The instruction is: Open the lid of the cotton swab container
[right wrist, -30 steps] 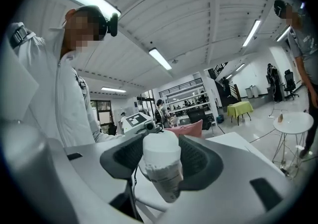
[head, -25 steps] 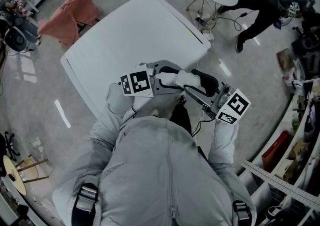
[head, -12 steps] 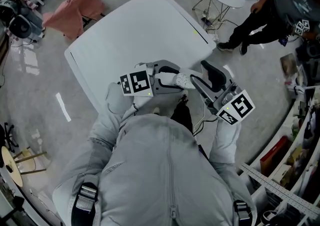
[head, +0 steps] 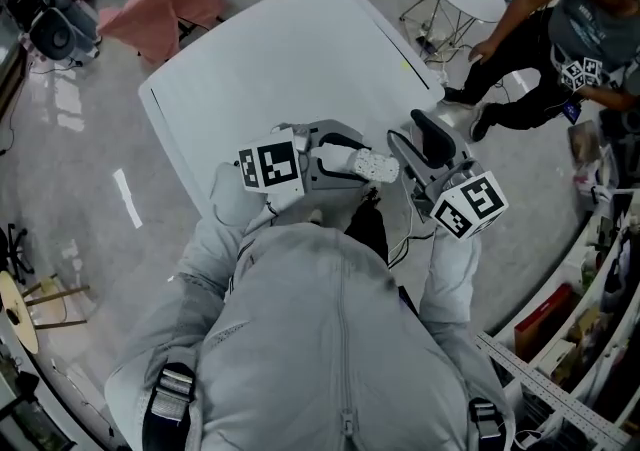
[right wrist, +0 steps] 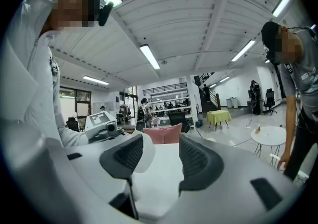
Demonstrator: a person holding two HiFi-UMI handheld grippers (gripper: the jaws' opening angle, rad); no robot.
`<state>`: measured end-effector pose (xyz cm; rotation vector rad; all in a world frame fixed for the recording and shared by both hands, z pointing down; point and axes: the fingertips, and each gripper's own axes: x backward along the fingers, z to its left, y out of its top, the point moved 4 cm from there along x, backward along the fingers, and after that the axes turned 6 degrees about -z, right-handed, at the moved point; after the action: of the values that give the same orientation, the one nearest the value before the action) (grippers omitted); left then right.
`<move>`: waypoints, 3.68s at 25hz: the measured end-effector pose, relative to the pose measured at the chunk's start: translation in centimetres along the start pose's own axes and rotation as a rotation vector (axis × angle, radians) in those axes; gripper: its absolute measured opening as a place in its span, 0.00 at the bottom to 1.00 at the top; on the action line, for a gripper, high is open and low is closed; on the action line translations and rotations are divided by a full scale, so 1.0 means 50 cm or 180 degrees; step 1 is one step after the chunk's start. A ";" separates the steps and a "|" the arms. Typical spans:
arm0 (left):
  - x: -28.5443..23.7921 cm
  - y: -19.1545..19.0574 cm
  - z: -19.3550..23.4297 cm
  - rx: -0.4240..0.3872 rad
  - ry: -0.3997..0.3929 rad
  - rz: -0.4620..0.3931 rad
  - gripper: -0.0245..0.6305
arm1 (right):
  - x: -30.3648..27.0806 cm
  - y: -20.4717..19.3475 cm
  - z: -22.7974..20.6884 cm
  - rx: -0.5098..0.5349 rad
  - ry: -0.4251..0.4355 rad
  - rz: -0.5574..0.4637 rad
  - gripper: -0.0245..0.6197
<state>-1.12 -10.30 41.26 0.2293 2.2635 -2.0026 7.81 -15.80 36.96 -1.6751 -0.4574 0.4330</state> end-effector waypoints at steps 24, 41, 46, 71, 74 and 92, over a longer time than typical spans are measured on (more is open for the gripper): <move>0.106 -0.061 -0.047 0.0158 0.0587 0.0091 0.36 | -0.150 -0.109 0.052 -0.0501 0.0594 0.0736 0.42; 0.202 -0.116 0.059 0.0476 0.2097 0.0032 0.36 | -0.193 -0.052 0.026 0.0325 0.0306 0.0190 0.42; 0.230 -0.110 0.109 0.0445 0.2609 0.0001 0.36 | -0.226 -0.039 0.015 0.0636 0.0109 0.0210 0.39; 0.336 -0.068 0.166 0.0341 0.3700 -0.0170 0.36 | -0.261 0.015 -0.024 0.0779 -0.0226 0.0055 0.09; 0.329 -0.067 0.161 0.0327 0.3676 -0.0168 0.36 | -0.252 0.013 -0.022 0.0803 -0.0225 0.0074 0.09; 0.322 -0.056 0.148 0.0257 0.3576 -0.0152 0.36 | -0.252 0.004 -0.008 0.0849 -0.0153 0.0097 0.09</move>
<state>-17.57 -17.33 40.17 1.6771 2.6657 -2.2926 -2.66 -22.82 37.17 -1.4178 -0.3913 0.5337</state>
